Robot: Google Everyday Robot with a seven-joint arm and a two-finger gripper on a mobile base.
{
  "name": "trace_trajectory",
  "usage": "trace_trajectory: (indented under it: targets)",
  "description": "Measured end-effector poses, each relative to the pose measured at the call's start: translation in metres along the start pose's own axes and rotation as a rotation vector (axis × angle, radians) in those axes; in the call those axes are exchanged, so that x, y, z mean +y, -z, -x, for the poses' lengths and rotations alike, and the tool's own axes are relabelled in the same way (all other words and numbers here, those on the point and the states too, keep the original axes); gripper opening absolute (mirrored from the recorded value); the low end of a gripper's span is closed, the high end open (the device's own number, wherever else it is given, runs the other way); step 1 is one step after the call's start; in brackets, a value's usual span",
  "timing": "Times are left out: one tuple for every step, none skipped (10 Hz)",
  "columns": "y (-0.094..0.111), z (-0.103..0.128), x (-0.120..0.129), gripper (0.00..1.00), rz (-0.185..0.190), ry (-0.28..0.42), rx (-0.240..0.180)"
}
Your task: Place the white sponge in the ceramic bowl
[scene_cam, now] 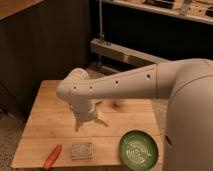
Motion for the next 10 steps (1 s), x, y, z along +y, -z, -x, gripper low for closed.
trace_trajectory:
  targets:
    - [0.000,0.011,0.000,0.80,0.007,0.001,-0.007]
    - [0.002,0.017,-0.003,0.80,0.013,0.009,-0.013]
    - [0.002,0.017,-0.005,0.80,0.019,0.018,-0.023]
    - [0.002,0.019,-0.008,0.80,0.021,0.025,-0.023]
    - [0.000,0.020,-0.012,0.80,0.022,0.027,-0.022]
    - [0.000,0.021,-0.016,0.80,0.027,0.031,-0.020]
    - [0.004,0.019,-0.012,0.80,0.036,0.030,-0.029]
    - [0.006,0.018,-0.011,0.80,0.042,0.031,-0.034]
    - [0.006,0.020,-0.014,0.80,0.047,0.042,-0.040]
    - [0.005,0.025,-0.021,0.80,0.057,0.057,-0.047]
